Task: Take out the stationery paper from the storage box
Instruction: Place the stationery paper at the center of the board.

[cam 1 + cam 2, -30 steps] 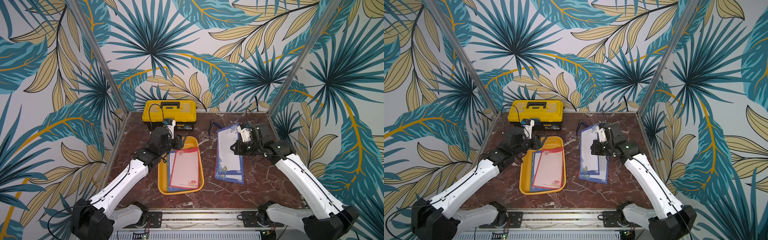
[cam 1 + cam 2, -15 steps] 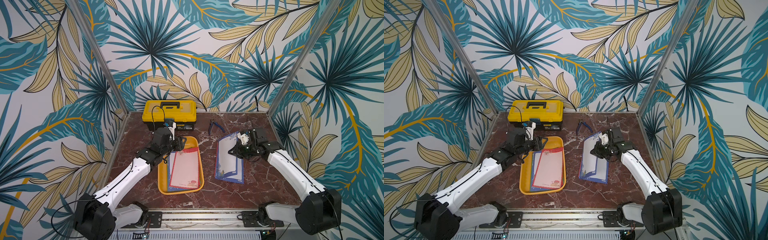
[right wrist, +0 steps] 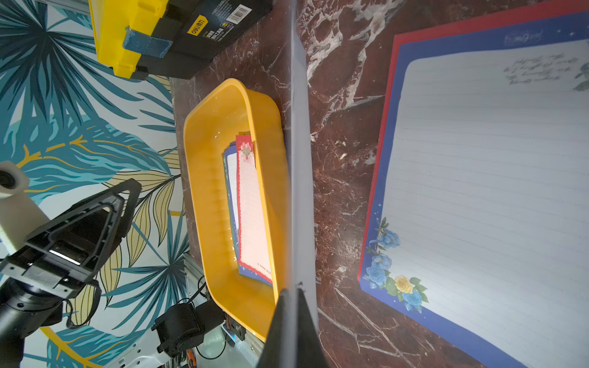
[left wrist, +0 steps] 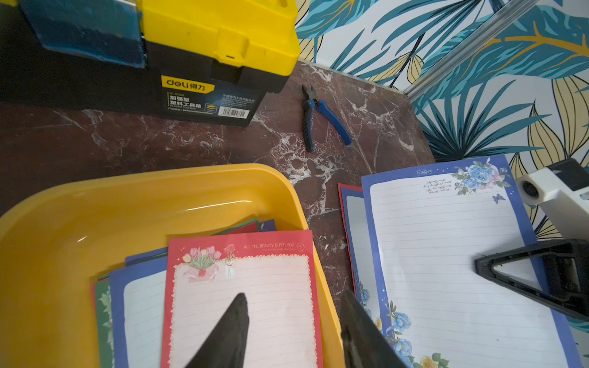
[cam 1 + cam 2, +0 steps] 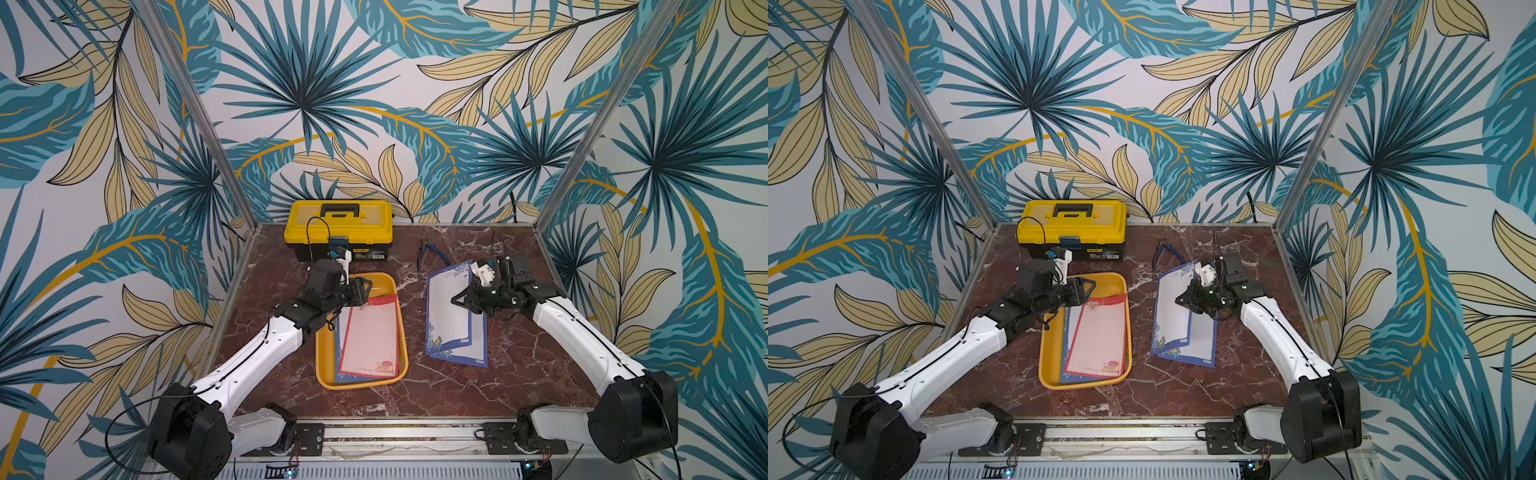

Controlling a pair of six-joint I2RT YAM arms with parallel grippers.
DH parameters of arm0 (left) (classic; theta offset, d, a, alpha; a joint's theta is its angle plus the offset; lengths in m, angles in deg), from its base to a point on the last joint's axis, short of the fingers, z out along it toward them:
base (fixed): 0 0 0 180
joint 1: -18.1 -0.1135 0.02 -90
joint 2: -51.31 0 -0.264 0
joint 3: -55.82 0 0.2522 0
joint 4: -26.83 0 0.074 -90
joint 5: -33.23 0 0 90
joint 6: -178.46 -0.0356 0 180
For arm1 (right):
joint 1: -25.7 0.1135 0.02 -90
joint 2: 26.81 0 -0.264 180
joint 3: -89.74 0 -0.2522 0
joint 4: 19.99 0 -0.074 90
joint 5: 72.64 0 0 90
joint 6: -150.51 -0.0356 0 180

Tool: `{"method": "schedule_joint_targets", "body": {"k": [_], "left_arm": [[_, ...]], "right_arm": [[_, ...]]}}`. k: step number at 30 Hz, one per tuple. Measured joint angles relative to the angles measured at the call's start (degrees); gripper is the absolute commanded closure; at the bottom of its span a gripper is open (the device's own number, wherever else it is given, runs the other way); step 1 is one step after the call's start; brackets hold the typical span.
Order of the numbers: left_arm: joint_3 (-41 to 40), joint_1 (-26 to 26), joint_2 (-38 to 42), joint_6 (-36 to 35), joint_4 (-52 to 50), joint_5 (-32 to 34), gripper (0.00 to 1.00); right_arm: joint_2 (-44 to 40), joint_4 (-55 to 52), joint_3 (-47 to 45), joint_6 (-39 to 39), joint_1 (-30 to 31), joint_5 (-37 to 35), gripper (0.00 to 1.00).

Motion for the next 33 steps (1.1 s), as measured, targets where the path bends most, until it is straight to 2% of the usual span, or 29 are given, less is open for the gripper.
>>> {"method": "schedule_joint_targets", "body": {"k": [19,33], "left_arm": [[-0.04,0.0,-0.57,1.42,-0.02,-0.66,0.53],[-0.57,0.0,-1.25,2.05,-0.02,-1.38,0.53]], "right_arm": [[0.39,1.42,-2.47,-0.04,-2.45,2.34,1.0],[3.72,1.55,-3.89,0.79,-4.17,1.29,1.0]]}}
